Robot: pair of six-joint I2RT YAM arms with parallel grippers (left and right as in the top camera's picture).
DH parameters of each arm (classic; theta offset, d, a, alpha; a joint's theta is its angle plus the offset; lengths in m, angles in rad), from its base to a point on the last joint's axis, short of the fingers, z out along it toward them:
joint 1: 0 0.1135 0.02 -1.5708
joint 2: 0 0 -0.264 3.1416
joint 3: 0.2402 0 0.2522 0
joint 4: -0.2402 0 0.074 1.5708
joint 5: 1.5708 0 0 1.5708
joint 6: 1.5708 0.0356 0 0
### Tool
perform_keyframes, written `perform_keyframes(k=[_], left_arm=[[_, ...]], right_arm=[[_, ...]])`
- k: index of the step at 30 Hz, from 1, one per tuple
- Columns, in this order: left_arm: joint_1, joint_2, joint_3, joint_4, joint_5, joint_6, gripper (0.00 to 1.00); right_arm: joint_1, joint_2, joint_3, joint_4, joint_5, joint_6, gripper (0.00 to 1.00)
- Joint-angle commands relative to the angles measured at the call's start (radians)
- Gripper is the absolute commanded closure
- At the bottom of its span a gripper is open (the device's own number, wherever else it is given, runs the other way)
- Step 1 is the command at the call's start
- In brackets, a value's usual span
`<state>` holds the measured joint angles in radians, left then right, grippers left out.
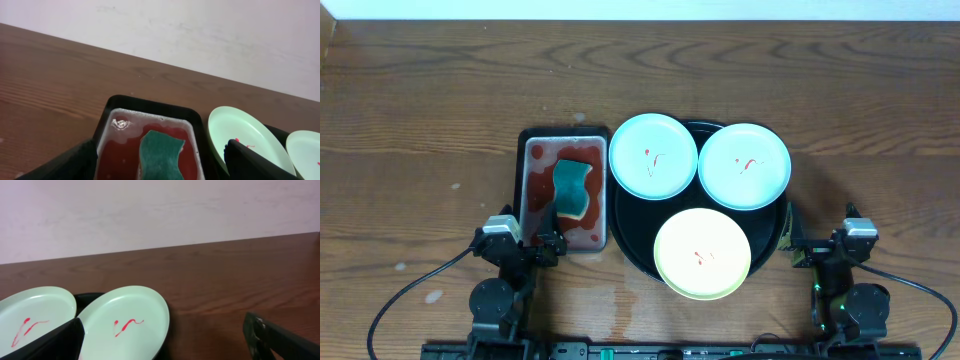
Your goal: Clean dirty plates on tray and stack at the side
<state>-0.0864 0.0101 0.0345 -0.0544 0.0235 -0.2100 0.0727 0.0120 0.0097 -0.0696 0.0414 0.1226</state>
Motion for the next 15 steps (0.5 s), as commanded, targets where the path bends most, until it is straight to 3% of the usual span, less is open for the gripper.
perform_keyframes(k=[1,15], left_arm=[[0.005,-0.005,-0.031,-0.014,-0.008,-0.005,0.18],[0.005,-0.005,-0.031,-0.014,-0.008,-0.006,0.18]], right_arm=[[-0.007,-0.005,-0.005,0.001,0.01,0.011,0.01],[-0.007,-0.005,-0.005,0.002,0.01,0.011,0.01]])
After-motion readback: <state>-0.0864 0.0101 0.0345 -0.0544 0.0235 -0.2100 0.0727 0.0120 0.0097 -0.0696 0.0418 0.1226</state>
